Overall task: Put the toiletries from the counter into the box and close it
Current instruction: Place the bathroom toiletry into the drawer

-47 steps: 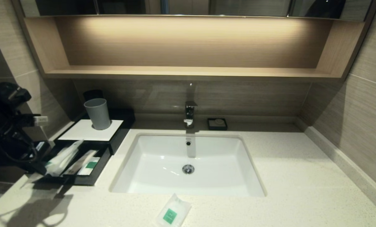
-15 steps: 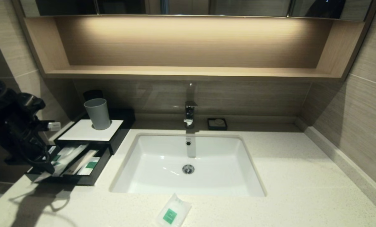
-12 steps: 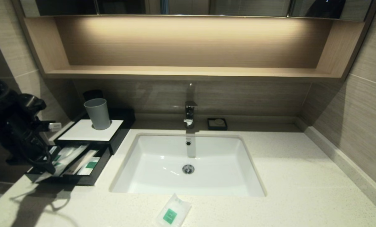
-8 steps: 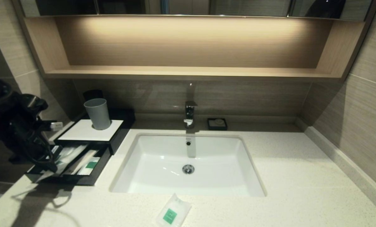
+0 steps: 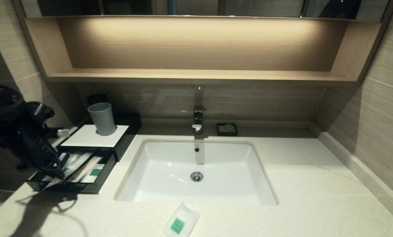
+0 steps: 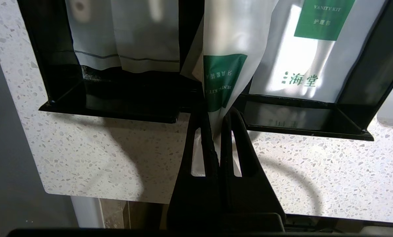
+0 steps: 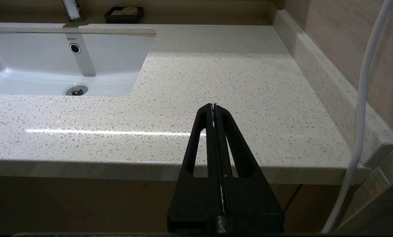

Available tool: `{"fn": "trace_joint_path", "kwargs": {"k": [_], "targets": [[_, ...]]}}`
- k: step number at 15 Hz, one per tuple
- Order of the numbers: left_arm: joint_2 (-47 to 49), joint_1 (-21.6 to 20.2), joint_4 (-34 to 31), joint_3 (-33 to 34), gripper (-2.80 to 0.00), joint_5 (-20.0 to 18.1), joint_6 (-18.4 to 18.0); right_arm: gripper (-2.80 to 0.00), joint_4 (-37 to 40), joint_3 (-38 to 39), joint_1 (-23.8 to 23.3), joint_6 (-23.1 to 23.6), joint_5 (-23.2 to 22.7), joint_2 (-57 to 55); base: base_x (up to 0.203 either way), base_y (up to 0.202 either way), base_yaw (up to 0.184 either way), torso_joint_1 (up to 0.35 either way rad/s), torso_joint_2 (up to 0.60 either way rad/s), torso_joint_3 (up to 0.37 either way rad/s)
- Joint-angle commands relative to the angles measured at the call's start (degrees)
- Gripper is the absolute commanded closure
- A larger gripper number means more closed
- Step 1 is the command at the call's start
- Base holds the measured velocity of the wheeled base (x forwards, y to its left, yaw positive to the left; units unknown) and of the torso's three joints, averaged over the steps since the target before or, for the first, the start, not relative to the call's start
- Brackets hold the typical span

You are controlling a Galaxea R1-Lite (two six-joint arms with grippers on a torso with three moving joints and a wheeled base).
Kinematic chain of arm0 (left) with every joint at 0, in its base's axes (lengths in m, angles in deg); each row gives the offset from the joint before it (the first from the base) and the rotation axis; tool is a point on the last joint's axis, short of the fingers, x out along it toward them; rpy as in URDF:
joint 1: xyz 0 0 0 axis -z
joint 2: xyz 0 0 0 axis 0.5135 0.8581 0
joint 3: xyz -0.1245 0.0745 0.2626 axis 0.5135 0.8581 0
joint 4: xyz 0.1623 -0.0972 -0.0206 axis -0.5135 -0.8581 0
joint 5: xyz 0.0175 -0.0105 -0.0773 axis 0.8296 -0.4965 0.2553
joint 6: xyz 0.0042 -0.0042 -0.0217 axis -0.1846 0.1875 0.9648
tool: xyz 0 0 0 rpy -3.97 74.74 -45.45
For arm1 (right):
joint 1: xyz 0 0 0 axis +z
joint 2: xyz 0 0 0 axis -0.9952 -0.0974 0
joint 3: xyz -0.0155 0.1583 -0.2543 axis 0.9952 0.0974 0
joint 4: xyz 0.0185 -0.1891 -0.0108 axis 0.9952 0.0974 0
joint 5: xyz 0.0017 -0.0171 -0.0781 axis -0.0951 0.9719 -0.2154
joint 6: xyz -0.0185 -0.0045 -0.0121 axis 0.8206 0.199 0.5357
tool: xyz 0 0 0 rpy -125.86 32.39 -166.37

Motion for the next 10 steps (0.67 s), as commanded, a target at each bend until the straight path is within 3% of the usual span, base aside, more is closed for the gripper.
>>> {"fn": "trace_joint_path", "kwargs": {"k": [1, 10], "targets": [[0.8, 0.1, -0.2, 0.2, 0.00, -0.1, 0.1, 0.00, 0.0, 0.1, 0.0, 0.0, 0.0, 0.0, 0.000, 0.000, 0.000, 0.000, 0.00, 0.000], [3.0, 0.6, 3.2, 0.2, 0.00, -1.6, 0.3, 0.00, -0.1, 0.1, 0.0, 0.0, 0.0, 0.0, 0.000, 0.000, 0.000, 0.000, 0.00, 0.000]]}}
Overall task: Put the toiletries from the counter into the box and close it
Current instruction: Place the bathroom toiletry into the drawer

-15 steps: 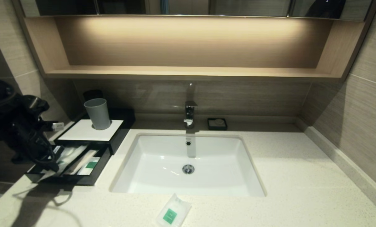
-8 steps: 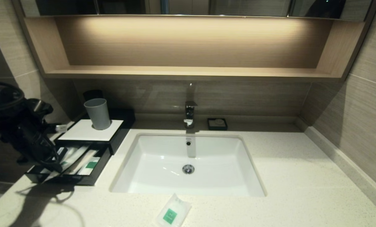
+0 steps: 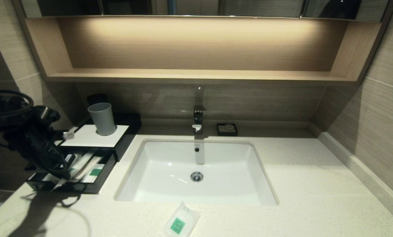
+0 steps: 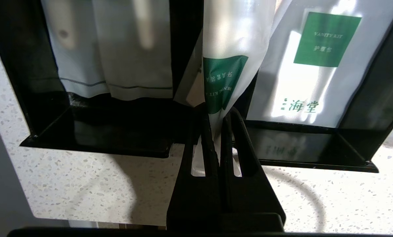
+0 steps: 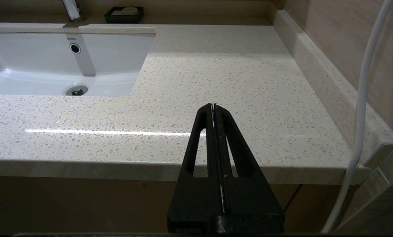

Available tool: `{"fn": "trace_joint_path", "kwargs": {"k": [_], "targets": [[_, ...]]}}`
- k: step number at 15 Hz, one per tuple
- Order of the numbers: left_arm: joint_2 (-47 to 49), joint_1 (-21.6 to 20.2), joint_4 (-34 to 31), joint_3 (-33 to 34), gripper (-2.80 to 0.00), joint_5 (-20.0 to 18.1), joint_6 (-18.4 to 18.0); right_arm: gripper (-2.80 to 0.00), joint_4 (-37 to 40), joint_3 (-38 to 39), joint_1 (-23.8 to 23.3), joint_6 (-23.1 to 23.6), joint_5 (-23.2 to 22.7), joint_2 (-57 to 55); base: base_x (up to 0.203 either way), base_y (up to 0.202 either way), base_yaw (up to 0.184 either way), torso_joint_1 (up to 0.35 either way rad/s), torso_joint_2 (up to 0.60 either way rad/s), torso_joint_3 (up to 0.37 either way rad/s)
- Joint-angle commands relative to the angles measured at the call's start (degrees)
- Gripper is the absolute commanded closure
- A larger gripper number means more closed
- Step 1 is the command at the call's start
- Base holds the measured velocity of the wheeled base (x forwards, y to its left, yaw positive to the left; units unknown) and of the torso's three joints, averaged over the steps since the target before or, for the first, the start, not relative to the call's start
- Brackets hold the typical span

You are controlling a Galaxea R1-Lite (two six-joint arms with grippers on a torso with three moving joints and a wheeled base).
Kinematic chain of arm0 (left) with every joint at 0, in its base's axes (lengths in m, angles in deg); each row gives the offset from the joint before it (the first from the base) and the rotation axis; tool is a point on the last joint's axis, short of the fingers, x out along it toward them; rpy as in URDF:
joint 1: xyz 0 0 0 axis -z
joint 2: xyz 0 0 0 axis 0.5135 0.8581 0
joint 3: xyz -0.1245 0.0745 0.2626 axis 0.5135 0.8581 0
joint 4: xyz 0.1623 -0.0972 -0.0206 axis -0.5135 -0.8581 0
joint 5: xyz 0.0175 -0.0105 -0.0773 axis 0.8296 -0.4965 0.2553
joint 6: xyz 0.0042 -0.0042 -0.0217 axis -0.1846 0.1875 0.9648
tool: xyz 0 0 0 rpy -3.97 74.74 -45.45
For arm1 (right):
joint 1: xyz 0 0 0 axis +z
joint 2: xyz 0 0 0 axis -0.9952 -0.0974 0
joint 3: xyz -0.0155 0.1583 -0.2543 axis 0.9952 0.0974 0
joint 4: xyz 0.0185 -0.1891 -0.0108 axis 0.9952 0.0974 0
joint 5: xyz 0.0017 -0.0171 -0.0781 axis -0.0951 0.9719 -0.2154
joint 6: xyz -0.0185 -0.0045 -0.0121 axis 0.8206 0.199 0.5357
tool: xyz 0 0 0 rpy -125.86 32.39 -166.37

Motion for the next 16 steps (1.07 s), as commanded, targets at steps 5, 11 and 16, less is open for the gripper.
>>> {"fn": "trace_joint_path", "kwargs": {"k": [5, 11, 16], "targets": [[0.3, 0.2, 0.6, -0.6, 0.00, -2.4, 0.9, 0.00, 0.0, 0.1, 0.0, 0.0, 0.0, 0.0, 0.000, 0.000, 0.000, 0.000, 0.00, 0.000], [1.4, 0.2, 4.8, -0.6, 0.00, -2.5, 2.4, 0.00, 0.0, 0.1, 0.0, 0.0, 0.0, 0.0, 0.000, 0.000, 0.000, 0.000, 0.00, 0.000], [2.4, 0.2, 6.7, -0.4, 0.00, -2.5, 2.4, 0.00, -0.1, 0.1, 0.0, 0.0, 0.0, 0.0, 0.000, 0.000, 0.000, 0.000, 0.00, 0.000]]}}
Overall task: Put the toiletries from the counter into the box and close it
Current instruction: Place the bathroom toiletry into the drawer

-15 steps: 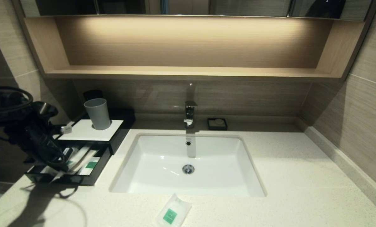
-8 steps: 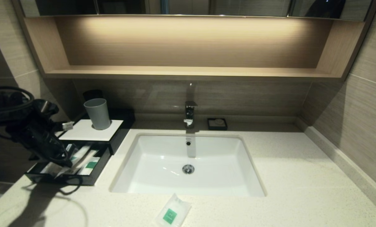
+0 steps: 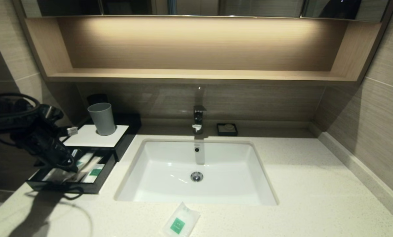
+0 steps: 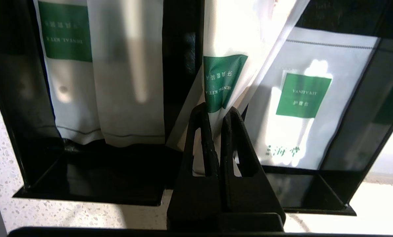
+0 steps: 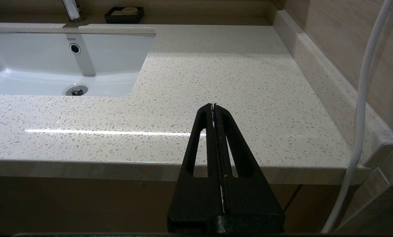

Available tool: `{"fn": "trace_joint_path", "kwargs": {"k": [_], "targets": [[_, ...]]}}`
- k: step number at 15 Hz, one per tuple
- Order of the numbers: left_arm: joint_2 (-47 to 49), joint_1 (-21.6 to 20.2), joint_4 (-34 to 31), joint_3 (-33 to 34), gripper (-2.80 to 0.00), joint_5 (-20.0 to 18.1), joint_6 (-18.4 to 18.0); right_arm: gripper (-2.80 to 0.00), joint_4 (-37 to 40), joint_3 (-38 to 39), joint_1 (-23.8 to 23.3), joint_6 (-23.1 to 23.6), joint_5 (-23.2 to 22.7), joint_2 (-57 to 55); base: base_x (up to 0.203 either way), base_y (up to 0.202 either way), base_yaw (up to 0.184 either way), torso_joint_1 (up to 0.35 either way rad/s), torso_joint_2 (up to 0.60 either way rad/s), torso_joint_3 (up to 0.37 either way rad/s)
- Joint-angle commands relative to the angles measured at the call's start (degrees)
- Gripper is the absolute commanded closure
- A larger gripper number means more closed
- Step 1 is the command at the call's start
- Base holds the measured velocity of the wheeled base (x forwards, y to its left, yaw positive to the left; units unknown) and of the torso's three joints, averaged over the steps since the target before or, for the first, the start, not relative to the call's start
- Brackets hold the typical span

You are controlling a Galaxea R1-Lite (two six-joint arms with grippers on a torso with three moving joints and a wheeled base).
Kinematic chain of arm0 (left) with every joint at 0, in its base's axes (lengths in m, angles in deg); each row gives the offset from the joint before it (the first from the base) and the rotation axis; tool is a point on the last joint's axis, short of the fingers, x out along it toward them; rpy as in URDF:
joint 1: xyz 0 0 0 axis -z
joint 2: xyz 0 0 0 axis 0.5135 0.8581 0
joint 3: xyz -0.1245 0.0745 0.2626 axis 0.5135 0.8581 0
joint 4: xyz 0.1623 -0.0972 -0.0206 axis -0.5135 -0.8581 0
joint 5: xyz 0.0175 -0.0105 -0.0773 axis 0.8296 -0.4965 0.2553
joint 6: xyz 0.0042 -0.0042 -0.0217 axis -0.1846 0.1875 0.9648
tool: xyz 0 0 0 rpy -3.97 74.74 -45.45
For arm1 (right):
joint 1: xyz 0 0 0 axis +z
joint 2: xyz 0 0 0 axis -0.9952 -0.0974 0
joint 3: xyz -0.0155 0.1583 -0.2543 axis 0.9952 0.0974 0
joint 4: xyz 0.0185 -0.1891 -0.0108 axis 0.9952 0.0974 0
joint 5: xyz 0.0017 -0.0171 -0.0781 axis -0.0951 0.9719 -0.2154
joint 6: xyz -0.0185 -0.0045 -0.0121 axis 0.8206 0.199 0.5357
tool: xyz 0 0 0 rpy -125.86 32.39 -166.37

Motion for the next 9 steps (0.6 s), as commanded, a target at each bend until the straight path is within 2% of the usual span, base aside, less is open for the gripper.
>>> {"fn": "trace_joint_path", "kwargs": {"k": [1, 6, 9], "targets": [[0.5, 0.0, 0.5, 0.2, 0.00, 0.0, -0.1, 0.00, 0.0, 0.1, 0.0, 0.0, 0.0, 0.0, 0.000, 0.000, 0.000, 0.000, 0.00, 0.000], [0.5, 0.0, 1.8, 0.3, 0.00, -0.4, 1.2, 0.00, 0.0, 0.1, 0.0, 0.0, 0.0, 0.0, 0.000, 0.000, 0.000, 0.000, 0.00, 0.000], [0.1, 0.0, 2.3, 0.4, 0.00, -2.0, 1.3, 0.00, 0.0, 0.1, 0.0, 0.0, 0.0, 0.0, 0.000, 0.000, 0.000, 0.000, 0.00, 0.000]]}}
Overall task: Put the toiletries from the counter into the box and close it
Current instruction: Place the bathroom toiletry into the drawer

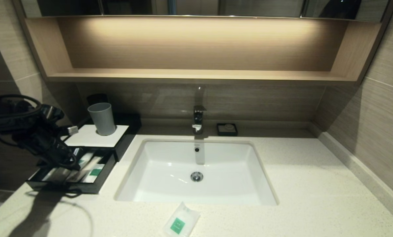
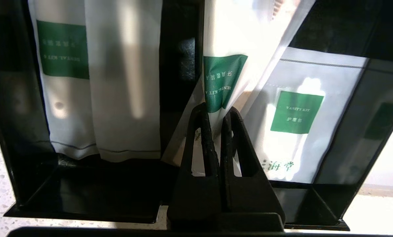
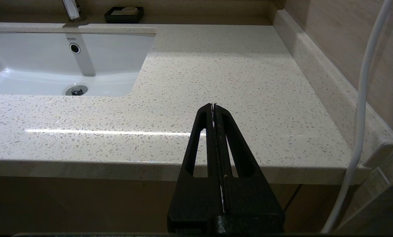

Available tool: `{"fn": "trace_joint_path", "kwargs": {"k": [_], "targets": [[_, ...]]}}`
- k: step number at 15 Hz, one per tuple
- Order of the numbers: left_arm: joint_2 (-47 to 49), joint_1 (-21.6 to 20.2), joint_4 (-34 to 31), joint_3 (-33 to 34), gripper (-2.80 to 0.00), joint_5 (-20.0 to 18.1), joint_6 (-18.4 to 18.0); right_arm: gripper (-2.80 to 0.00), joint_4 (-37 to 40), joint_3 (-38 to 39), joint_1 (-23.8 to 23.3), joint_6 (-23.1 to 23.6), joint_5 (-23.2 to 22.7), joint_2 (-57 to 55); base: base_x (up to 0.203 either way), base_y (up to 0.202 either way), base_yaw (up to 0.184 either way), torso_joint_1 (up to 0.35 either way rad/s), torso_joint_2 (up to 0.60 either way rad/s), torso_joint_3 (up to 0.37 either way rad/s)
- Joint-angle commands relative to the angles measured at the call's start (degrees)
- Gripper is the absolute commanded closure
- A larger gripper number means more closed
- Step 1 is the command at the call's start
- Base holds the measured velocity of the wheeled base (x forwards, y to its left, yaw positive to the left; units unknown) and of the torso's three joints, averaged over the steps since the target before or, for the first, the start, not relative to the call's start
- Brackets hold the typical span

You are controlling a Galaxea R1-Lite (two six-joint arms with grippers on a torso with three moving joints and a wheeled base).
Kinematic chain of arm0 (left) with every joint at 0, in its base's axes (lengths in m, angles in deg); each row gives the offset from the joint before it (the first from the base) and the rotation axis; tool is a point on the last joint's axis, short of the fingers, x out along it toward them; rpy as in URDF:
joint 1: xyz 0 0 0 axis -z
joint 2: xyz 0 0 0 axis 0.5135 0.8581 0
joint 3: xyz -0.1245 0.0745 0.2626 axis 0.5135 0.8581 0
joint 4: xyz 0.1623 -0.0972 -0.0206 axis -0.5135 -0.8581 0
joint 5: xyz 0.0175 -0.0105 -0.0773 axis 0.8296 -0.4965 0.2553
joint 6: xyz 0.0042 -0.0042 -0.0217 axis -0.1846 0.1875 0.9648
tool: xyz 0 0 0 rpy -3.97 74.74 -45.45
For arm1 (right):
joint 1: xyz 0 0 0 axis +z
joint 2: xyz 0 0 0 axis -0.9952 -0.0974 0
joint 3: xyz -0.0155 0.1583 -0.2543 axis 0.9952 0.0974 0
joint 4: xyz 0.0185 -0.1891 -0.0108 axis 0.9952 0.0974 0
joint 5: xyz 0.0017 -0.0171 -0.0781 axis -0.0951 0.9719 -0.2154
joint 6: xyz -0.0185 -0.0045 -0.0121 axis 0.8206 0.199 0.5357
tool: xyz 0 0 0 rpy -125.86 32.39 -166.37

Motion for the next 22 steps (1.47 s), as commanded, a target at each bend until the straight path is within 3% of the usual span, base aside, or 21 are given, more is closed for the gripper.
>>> {"fn": "trace_joint_path", "kwargs": {"k": [1, 4, 5, 14, 21, 22], "targets": [[-0.4, 0.0, -0.1, 0.0, 0.00, -1.0, -0.1, 0.00, -0.1, 0.1, 0.0, 0.0, 0.0, 0.0, 0.000, 0.000, 0.000, 0.000, 0.00, 0.000], [-0.4, 0.0, -0.1, 0.0, -0.10, -1.3, -0.2, 0.00, -0.1, 0.1, 0.0, -0.1, 0.0, 0.0, 0.000, 0.000, 0.000, 0.000, 0.00, 0.000], [-0.4, 0.0, 0.0, 0.0, -2.80, -1.3, -0.2, 0.00, -0.1, 0.1, 0.0, 0.0, 0.0, 0.0, 0.000, 0.000, 0.000, 0.000, 0.00, 0.000], [-3.1, -0.2, 0.8, 0.3, -2.80, -1.3, 0.1, 0.00, -0.1, 0.1, 0.0, 0.0, 0.0, 0.0, 0.000, 0.000, 0.000, 0.000, 0.00, 0.000], [-11.1, -0.1, 0.8, 1.3, -2.80, -1.4, 5.9, 0.00, -0.1, 0.1, 0.0, 0.0, 0.0, 0.0, 0.000, 0.000, 0.000, 0.000, 0.00, 0.000], [-12.7, -0.1, 0.8, 2.0, -0.87, -1.5, 6.1, 0.00, -0.1, 0.1, 0.0, 0.0, 0.0, 0.0, 0.000, 0.000, 0.000, 0.000, 0.00, 0.000]]}}
